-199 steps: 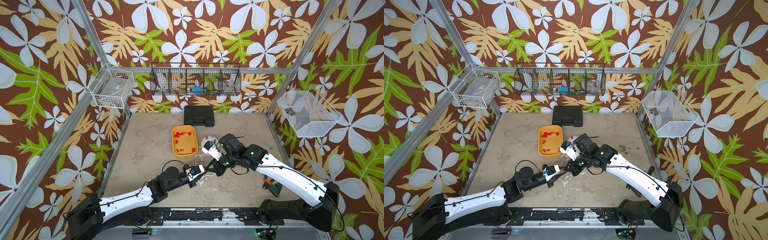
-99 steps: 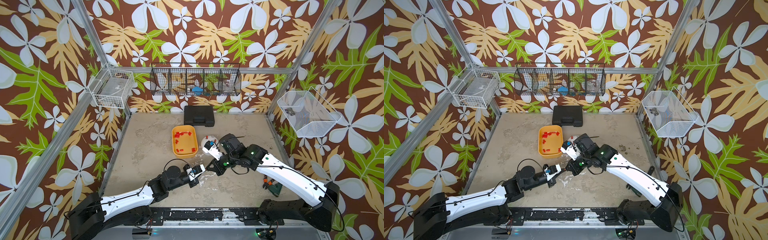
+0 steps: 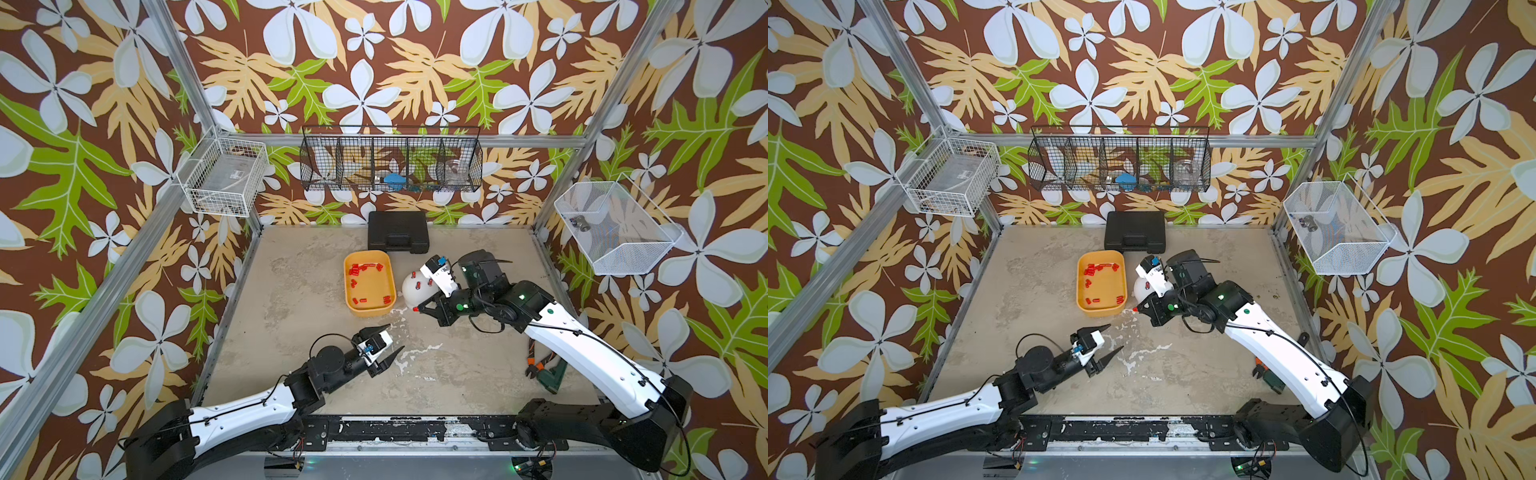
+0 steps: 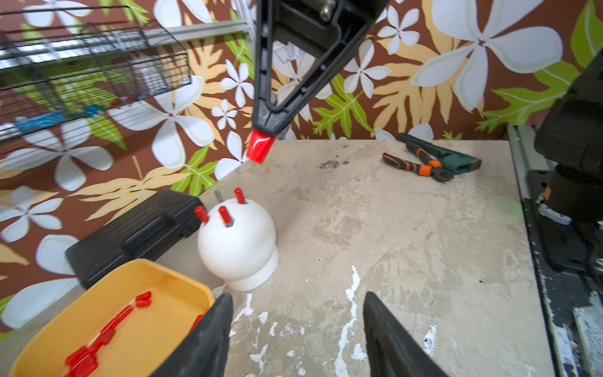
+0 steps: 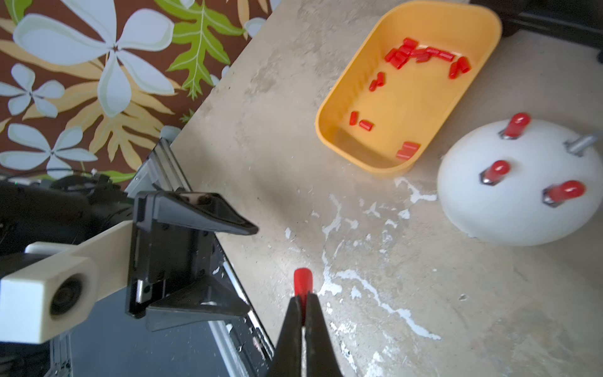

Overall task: Cover the protruding screws with screw protection sleeves
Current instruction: Pick up the screw protection sleeve from the center of the board, then attach the screw protection sleeve to the screw.

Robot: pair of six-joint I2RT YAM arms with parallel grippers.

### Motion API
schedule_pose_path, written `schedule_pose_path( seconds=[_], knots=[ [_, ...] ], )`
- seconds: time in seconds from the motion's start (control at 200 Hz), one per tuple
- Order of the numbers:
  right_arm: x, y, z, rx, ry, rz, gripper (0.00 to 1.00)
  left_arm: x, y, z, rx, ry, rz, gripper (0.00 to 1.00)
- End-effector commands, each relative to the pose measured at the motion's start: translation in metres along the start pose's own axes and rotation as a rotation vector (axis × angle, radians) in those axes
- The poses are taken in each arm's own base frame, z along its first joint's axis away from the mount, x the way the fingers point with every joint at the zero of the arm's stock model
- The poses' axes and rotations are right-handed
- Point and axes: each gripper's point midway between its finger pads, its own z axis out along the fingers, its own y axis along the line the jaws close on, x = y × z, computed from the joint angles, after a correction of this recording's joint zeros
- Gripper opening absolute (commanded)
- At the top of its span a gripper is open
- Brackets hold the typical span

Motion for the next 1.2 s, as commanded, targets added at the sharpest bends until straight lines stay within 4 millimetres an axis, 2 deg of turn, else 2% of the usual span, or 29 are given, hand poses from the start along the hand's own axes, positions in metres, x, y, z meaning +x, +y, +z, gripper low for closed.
schedule_pose_path(
  seconds=[0.0,0.085,0.145,0.22,0.27,0.39,0.445,0.52,0.601,0.781,0.951,1.196],
  knots=[
    [-0.027,-0.014,0.002,-0.001,-0.077,0.02,0.0,-0.002,0.026,-0.017,-0.152,-0.055,-0.041,0.65],
    [-0.05,-0.043,0.004,0.122,-0.09,0.05,0.0,0.014,0.031,-0.03,-0.194,-0.05,-0.04,0.68],
    [-0.062,-0.065,0.009,0.214,-0.064,0.065,0.0,0.023,0.027,-0.035,-0.177,-0.059,-0.032,0.71],
    [-0.073,-0.092,0.017,0.329,-0.009,0.074,0.0,0.02,0.024,-0.036,-0.16,-0.084,-0.05,0.73],
    [-0.078,-0.118,0.02,0.454,0.021,0.088,0.0,0.021,0.025,-0.034,-0.164,-0.079,-0.047,0.73],
    [-0.084,-0.158,0.023,0.624,0.079,0.098,0.0,0.021,0.025,-0.029,-0.166,-0.057,-0.04,0.73],
    [-0.085,-0.17,0.025,0.639,0.103,0.113,0.0,0.021,0.025,-0.027,-0.166,-0.053,-0.041,0.74],
    [-0.087,-0.179,0.028,0.643,0.118,0.117,0.0,0.02,0.023,-0.025,-0.155,-0.051,-0.041,0.74],
    [-0.088,-0.179,0.033,0.63,0.144,0.106,0.0,0.017,0.021,-0.025,-0.139,-0.06,-0.039,0.74],
    [-0.07,-0.181,0.053,0.575,0.238,0.091,0.0,0.015,0.023,-0.027,-0.152,-0.065,-0.04,0.74],
    [-0.064,-0.189,0.058,0.571,0.261,0.103,0.0,0.017,0.02,-0.024,-0.135,-0.053,-0.036,0.74],
    [-0.053,-0.19,0.068,0.527,0.295,0.106,0.0,0.017,0.017,-0.022,-0.117,-0.048,-0.03,0.75]
  ],
)
